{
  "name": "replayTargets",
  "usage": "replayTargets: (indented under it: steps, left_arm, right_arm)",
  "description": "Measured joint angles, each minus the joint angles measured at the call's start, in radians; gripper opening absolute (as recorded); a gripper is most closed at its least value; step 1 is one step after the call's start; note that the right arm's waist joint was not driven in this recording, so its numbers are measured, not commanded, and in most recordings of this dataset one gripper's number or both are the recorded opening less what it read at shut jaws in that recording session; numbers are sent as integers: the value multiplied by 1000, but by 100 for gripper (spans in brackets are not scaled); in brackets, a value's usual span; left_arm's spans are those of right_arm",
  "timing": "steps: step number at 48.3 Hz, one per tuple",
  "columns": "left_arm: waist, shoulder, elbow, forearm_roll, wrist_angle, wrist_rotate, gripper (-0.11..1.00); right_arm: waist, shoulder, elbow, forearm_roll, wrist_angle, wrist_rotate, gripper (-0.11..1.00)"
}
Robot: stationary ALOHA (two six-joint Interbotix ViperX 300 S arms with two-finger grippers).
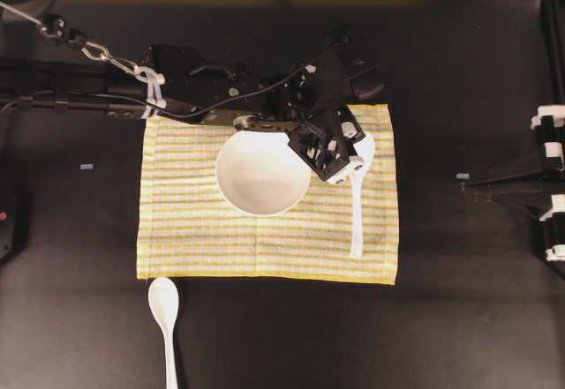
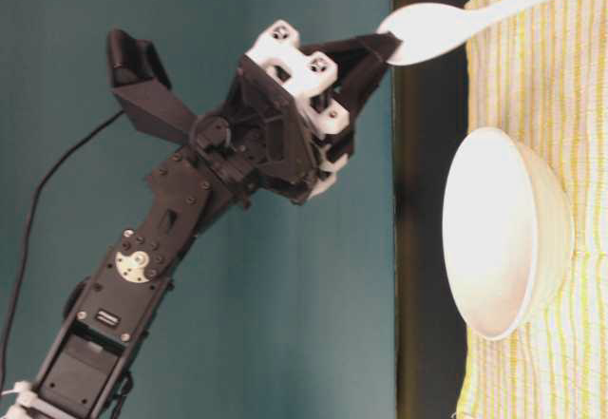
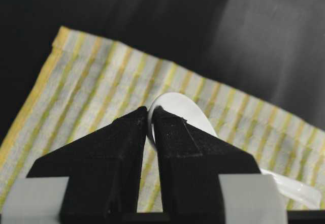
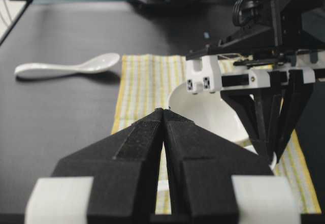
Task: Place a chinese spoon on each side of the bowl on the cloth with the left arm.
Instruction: 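Lift the spoon and carry it to the cloth right of the bowl, then lower the spoon onto the cloth and open the left gripper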
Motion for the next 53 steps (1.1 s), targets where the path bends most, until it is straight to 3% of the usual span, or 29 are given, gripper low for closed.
replayTargets:
  steps: [24, 28, 36, 47, 53]
  left_arm:
    - [9, 44, 31, 0, -69, 21, 7]
    - [11, 58, 38, 0, -101, 23, 11]
    - [11, 86, 55, 0, -146, 21, 30]
    - [12, 91, 57, 0, -152, 23, 74]
    - [14, 89, 58, 0, -152, 23, 83]
  right_arm:
    - [0, -2, 11, 0, 0, 0, 1]
    - [0, 0, 12, 2, 0, 0, 1]
    - [0, -2, 12, 0, -2, 0, 1]
    - [0, -6, 15, 0, -2, 0, 1]
    - [0, -6, 15, 0, 0, 0, 1]
